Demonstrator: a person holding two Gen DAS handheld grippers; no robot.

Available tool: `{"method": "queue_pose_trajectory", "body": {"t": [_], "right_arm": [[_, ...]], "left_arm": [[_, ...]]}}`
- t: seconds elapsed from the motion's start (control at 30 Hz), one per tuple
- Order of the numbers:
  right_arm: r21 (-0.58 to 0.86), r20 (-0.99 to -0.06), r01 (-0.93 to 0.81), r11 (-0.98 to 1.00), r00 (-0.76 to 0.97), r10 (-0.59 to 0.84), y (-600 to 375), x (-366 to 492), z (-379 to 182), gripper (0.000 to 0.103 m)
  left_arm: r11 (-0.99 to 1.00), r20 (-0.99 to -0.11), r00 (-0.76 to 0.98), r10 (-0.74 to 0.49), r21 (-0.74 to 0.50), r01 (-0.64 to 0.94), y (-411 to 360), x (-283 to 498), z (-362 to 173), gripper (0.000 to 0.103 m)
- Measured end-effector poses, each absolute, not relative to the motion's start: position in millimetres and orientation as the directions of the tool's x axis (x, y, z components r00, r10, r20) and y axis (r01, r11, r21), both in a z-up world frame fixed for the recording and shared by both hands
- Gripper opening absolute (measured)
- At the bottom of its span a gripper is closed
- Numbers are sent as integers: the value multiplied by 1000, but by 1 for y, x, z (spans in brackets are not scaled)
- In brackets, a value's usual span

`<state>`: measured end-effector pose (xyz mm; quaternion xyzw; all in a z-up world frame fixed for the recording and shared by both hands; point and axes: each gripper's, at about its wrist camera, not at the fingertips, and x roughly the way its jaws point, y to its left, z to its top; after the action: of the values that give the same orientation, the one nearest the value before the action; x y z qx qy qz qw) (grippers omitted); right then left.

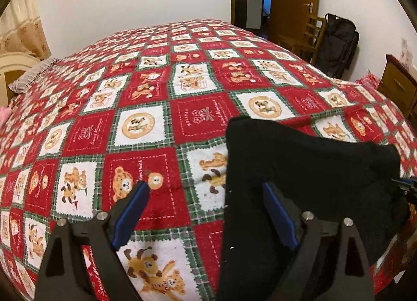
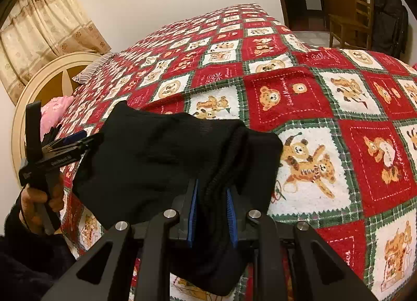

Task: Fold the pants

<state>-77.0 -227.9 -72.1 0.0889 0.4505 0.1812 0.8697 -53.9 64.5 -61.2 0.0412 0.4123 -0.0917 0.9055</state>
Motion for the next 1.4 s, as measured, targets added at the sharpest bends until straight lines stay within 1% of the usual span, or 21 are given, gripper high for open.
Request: {"method": "queue_pose_trajectory", "body": {"t": [0.1, 0.23, 0.33, 0.4, 0.5, 0.63, 0.73, 0.83, 0.87, 0.9, 0.97, 1.03, 1.17, 1.2, 1.3, 1.37, 1.4], "right_arm": [[310, -753, -238, 920, 529, 390, -228, -78, -72, 21], [264, -767, -251, 931, 530, 361, -223, -78, -67, 21], [246, -776, -254, 935, 527, 347, -224, -78, -65, 21], [254, -777, -250, 934, 523, 351, -229, -77, -68, 21], [274, -772, -251, 928, 519, 368, -237, -75, -72, 20], [282, -751, -274, 919, 533, 390, -241, -76, -76, 20], [289, -743, -264, 920, 544, 389, -243, -79, -73, 20], [241, -738, -242, 940, 583, 340, -249, -94, -61, 21], [212, -738, -222, 952, 603, 305, -251, -99, -56, 23], [173, -732, -201, 964, 629, 262, -252, -106, -50, 23], [142, -713, -198, 970, 659, 239, -251, -115, -40, 23], [128, -695, -233, 964, 673, 255, -239, -124, -32, 23], [152, -685, -391, 908, 621, 382, -198, -131, -32, 23], [114, -704, -435, 893, 599, 381, -181, -133, -38, 23], [23, -758, -468, 883, 568, 321, -163, -133, -61, 23], [29, -755, -470, 882, 568, 327, -168, -135, -71, 22], [55, -749, -463, 885, 567, 344, -174, -135, -71, 22]], "left_arm": [[985, -751, 646, -139, -34, 172, 78, -53, -56, 92], [990, -734, 675, -77, 21, 136, 80, -49, -49, 91], [987, -731, 678, -72, 47, 156, 68, -47, -50, 91], [983, -726, 685, -58, 77, 166, 58, -46, -53, 91], [974, -721, 693, -2, 154, 163, 44, -45, -63, 91], [959, -686, 725, 61, 242, 147, 35, -51, -74, 91], [962, -691, 722, 49, 226, 151, 39, -51, -73, 91], [971, -714, 700, -3, 164, 172, 49, -52, -64, 91], [972, -712, 702, -16, 154, 178, 53, -54, -60, 91], [972, -707, 707, -19, 154, 180, 53, -55, -58, 91], [968, -692, 722, -10, 173, 180, 52, -59, -53, 91], [968, -689, 724, -17, 172, 186, 49, -59, -51, 91], [969, -690, 723, -38, 152, 197, 39, -61, -49, 91], [967, -690, 723, -39, 158, 202, 35, -62, -49, 91], [955, -694, 720, 4, 216, 203, 24, -65, -60, 91], [950, -685, 728, 25, 242, 195, 21, -68, -65, 91], [951, -679, 734, 27, 243, 190, 20, -69, -66, 91]]}}
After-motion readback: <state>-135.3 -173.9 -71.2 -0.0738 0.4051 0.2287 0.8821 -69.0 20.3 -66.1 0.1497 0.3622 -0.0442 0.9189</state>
